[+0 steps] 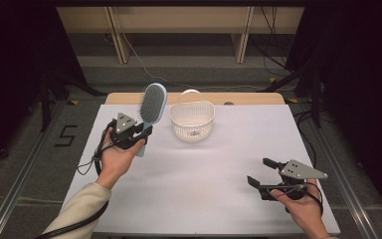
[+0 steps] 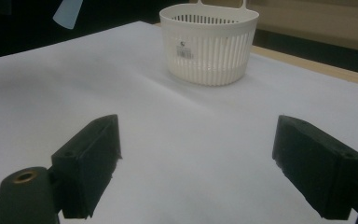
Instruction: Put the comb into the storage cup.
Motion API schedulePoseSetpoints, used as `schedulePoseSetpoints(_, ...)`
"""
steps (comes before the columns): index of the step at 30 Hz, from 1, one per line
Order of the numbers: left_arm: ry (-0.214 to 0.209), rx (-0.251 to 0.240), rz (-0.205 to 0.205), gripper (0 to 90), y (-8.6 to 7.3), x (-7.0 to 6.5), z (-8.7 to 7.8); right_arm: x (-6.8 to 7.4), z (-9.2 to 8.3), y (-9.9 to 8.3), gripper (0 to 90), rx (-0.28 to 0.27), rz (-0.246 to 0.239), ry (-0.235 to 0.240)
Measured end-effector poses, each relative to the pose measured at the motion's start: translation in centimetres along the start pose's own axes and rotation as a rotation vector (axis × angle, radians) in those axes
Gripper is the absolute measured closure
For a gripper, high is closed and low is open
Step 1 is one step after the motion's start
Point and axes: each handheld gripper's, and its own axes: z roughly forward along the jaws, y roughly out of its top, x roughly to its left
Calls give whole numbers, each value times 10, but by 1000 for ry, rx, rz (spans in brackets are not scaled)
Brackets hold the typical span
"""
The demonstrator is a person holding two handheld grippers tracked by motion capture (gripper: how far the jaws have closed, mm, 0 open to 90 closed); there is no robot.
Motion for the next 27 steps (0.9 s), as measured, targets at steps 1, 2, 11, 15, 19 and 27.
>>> schedulePoseSetpoints(1, 1, 0, -1, 697, 0, 0, 0, 0, 0, 0, 158, -2, -1, 0)
schedulePoseSetpoints(2, 0, 0, 0, 697, 1, 0, 0, 0, 0, 0, 158, -2, -2, 1)
schedulePoseSetpoints(11, -3, -4, 1, 696, 3, -1, 1, 0, 0, 0, 159, 0, 0, 0)
schedulePoseSetpoints(15, -3, -9, -2, 696, 4, -2, 2, 0, 0, 0, 158, 0, -2, 2)
schedulePoseSetpoints(19, -6, -11, 0, 697, 5, -2, 3, 0, 0, 0, 158, -2, -1, 3)
schedulePoseSetpoints(27, -7, -13, -1, 697, 6, -2, 3, 0, 0, 0, 158, -3, -1, 3)
